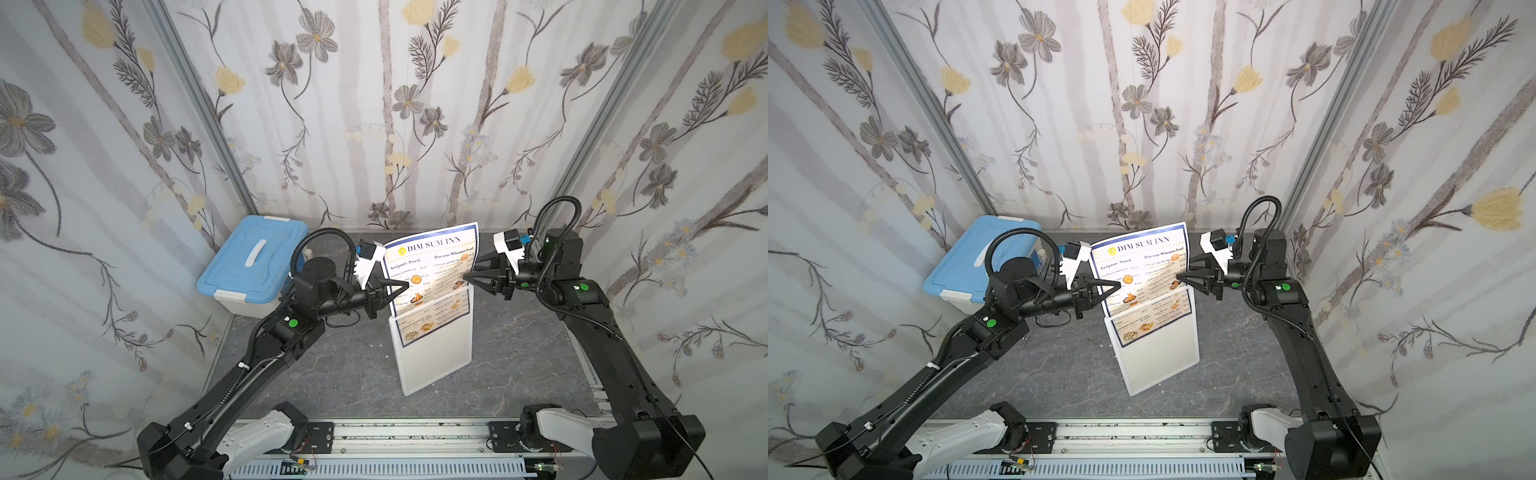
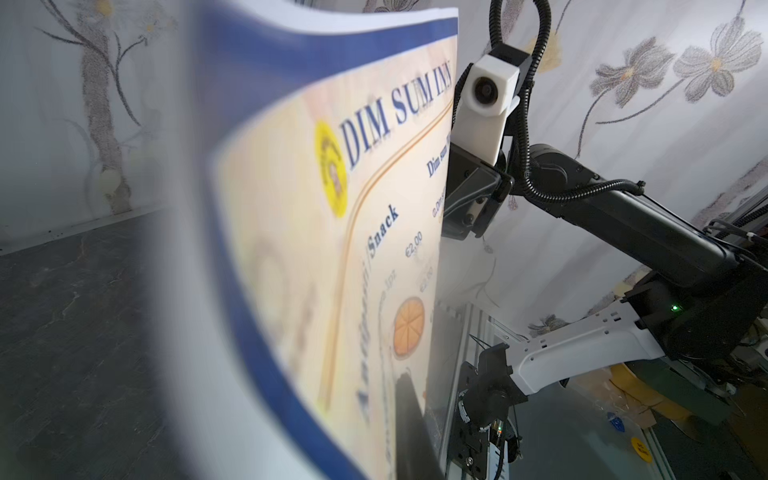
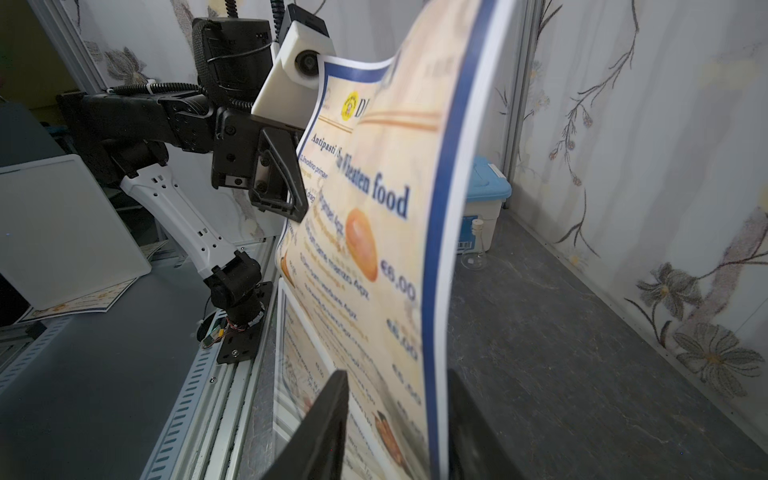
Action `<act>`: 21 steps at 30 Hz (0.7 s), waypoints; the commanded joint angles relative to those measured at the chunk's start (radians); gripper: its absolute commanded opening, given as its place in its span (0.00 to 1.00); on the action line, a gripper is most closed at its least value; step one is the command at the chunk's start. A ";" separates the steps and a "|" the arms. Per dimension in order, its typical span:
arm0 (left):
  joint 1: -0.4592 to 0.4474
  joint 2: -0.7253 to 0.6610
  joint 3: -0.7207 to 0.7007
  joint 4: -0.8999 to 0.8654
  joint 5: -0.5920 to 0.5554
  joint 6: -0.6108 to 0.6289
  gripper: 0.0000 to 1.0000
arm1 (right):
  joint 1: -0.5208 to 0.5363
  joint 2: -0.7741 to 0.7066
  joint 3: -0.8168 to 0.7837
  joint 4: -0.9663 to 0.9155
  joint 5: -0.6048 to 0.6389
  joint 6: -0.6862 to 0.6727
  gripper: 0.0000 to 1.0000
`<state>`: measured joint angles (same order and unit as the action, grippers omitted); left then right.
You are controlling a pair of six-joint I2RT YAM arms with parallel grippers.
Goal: Insert the menus into the narrow rack
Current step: Insert the menu into the narrow rack.
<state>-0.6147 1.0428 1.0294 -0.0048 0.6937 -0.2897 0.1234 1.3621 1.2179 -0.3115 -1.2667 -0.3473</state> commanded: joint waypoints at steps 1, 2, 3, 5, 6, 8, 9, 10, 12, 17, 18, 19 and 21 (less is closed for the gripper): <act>-0.002 -0.008 0.002 -0.027 0.014 0.053 0.03 | 0.003 0.032 0.051 0.023 -0.048 0.000 0.32; -0.002 -0.014 0.006 -0.043 -0.008 0.064 0.03 | 0.005 0.041 0.060 0.022 -0.049 0.001 0.28; -0.001 -0.020 0.006 -0.052 -0.036 0.072 0.03 | 0.008 0.049 0.067 0.019 -0.049 -0.001 0.25; -0.003 -0.044 -0.002 -0.044 -0.085 0.083 0.06 | 0.012 0.065 0.072 0.010 -0.050 -0.005 0.15; -0.002 -0.055 -0.009 -0.035 -0.102 0.081 0.11 | 0.012 0.070 0.071 0.004 -0.051 -0.010 0.12; -0.003 -0.067 -0.012 -0.022 -0.109 0.089 0.16 | 0.012 0.071 0.065 -0.002 -0.047 -0.015 0.06; -0.002 -0.069 -0.013 -0.021 -0.107 0.087 0.17 | 0.012 0.067 0.060 -0.003 -0.046 -0.019 0.05; -0.002 -0.068 -0.011 -0.019 -0.098 0.087 0.18 | 0.010 0.063 0.054 -0.003 -0.042 -0.023 0.03; -0.003 -0.061 -0.009 -0.020 -0.077 0.085 0.19 | 0.006 0.058 0.038 -0.004 -0.030 -0.029 0.01; -0.003 -0.059 -0.037 -0.015 -0.074 0.089 0.18 | 0.002 0.052 -0.005 -0.002 -0.019 -0.040 0.02; -0.002 -0.062 -0.045 -0.012 -0.072 0.090 0.18 | 0.002 0.051 -0.012 -0.003 -0.017 -0.042 0.03; -0.003 -0.063 -0.051 -0.009 -0.068 0.092 0.17 | 0.002 0.049 -0.020 -0.003 -0.017 -0.045 0.03; -0.002 -0.065 -0.067 -0.013 -0.059 0.092 0.15 | 0.001 0.040 -0.044 -0.003 -0.014 -0.051 0.04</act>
<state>-0.6182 0.9840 0.9756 -0.0414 0.6147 -0.2127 0.1249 1.4113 1.1908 -0.3264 -1.2766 -0.3725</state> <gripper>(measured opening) 0.155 0.048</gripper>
